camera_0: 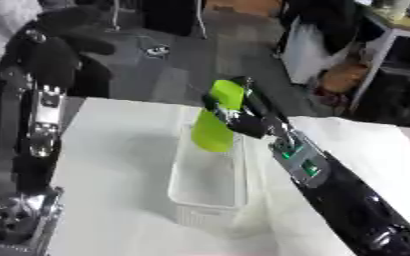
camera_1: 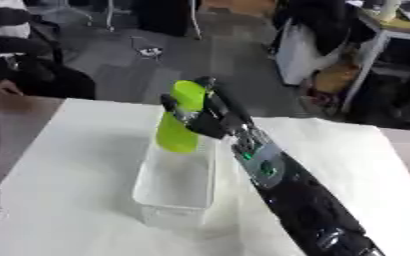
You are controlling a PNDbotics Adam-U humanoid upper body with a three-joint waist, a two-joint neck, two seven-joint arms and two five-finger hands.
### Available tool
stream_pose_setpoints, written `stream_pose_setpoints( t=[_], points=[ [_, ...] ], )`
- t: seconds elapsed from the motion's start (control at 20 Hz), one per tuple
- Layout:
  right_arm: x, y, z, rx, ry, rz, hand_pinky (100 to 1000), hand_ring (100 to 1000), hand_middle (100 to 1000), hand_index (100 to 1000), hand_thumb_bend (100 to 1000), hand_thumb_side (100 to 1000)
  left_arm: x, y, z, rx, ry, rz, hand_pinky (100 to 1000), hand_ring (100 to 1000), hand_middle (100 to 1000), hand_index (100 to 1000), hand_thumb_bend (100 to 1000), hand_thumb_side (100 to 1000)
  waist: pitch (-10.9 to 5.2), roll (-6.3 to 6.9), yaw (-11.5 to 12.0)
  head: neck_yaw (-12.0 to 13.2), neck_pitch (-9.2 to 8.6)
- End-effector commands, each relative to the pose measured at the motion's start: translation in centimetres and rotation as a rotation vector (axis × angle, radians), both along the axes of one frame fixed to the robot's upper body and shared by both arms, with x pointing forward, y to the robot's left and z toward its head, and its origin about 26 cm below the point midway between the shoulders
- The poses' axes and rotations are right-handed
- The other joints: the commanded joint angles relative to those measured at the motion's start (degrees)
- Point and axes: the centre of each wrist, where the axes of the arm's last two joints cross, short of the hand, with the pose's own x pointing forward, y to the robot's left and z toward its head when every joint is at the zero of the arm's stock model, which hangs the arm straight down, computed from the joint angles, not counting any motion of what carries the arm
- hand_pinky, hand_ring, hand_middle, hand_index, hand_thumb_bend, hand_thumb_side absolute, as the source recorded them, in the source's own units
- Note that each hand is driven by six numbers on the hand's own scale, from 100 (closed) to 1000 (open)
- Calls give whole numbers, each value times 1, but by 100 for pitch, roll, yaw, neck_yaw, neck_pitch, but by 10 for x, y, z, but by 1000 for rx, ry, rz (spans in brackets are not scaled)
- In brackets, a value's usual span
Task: Pick up objects on the table and place them in the box.
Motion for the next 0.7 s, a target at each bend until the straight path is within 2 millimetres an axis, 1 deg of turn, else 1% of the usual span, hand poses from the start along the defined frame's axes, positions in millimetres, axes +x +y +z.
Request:
stream_pose_setpoints(
  t=[0.05,0.35,0.4,0.7],
  points=[
    [1,-11,11,-1,-27,-19,100,100,100,213,100,800,-3,3,6,1,-26,9,483,604,753,823,218,928,-75,57,-31,46,-20],
    [1,-11,9,-18,-28,-13,100,100,100,222,100,835,-3,4,5,6,-22,13,483,604,753,823,217,929,-73,80,-57,27,-27],
    [1,-11,9,-20,-29,-13,100,100,100,219,100,815,-3,4,5,6,-22,13,483,604,753,823,217,929,-73,81,-58,27,-29],
    [2,-10,5,-21,-16,-12,100,100,100,220,100,812,-3,3,6,5,-24,10,483,604,753,823,217,929,-68,76,-43,43,-30]
  ],
)
